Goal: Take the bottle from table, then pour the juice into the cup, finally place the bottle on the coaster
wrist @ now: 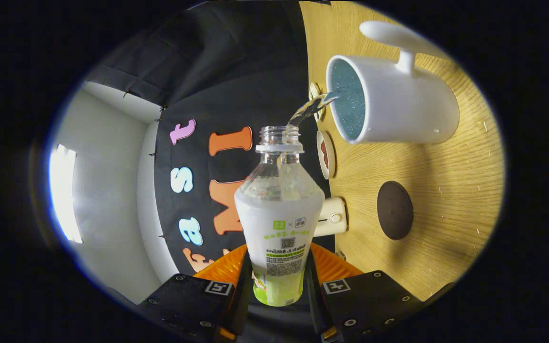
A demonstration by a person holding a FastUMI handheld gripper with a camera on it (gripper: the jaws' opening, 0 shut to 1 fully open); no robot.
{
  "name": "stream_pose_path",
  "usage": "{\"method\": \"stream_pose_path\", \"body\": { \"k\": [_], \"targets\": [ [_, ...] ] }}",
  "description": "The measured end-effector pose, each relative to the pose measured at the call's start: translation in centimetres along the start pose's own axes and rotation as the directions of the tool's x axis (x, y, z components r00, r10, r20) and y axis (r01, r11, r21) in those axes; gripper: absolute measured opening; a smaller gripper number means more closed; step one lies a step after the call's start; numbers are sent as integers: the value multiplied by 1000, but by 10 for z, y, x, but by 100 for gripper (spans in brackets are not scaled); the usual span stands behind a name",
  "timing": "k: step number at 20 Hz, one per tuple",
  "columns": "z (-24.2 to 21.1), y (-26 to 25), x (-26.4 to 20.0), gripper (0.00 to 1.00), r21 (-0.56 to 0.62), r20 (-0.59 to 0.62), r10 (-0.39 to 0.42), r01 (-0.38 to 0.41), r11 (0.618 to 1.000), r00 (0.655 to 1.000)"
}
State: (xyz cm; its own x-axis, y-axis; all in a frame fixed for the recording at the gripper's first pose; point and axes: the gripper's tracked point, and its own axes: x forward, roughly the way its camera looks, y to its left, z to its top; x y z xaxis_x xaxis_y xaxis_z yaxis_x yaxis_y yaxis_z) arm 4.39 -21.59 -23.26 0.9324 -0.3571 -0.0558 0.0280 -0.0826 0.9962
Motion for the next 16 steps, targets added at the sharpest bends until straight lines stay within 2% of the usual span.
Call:
{"method": "stream_pose_path", "body": {
  "k": [16],
  "targets": [
    [-1,17,2,54,65,34,14,-17,998,999]
  ]
}}
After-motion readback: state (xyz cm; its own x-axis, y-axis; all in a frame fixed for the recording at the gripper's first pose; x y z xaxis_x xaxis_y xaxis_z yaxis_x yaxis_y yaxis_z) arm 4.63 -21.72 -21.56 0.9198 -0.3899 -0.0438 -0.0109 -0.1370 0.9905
